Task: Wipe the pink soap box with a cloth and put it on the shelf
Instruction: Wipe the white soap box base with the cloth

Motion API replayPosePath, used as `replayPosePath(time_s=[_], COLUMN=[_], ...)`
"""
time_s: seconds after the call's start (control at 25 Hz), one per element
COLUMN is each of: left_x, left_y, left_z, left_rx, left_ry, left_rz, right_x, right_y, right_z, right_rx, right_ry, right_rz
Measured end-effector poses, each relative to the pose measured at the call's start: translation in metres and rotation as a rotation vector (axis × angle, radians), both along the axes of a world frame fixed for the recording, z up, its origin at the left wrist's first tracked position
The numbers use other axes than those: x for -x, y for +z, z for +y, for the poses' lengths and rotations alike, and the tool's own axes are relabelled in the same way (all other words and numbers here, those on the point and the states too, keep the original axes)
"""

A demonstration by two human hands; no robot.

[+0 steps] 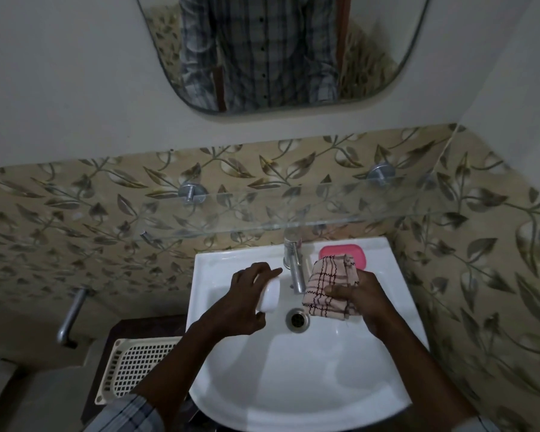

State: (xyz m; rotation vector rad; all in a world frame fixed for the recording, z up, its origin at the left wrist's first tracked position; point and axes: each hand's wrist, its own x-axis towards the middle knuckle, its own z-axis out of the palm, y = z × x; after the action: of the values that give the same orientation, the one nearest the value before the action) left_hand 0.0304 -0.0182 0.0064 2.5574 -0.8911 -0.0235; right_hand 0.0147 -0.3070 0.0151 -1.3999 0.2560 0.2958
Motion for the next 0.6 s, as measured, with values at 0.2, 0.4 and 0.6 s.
replayPosePath(time_s=[0.2, 0.4, 0.6], left_x=[0.001, 0.002, 0.007], left_y=[0.013, 0.022, 0.030], left_z=[-0.009, -0.012, -0.014], left_rx=[-0.062, -0.254, -0.336], left_ry=[-0.050, -0.109, -0.098], left_rz=[-0.078, -0.180, -0.251], right_x=[0.006, 0.008, 0.011], right_y=[-0.004, -0.008, -0.009], right_z=[-0.003, -0.003, -0.001], right_rx=[-0.078, -0.111, -0.167], right_ry=[-0.023, -0.055, -0.064], right_rz=[0.007, 0.004, 0.013])
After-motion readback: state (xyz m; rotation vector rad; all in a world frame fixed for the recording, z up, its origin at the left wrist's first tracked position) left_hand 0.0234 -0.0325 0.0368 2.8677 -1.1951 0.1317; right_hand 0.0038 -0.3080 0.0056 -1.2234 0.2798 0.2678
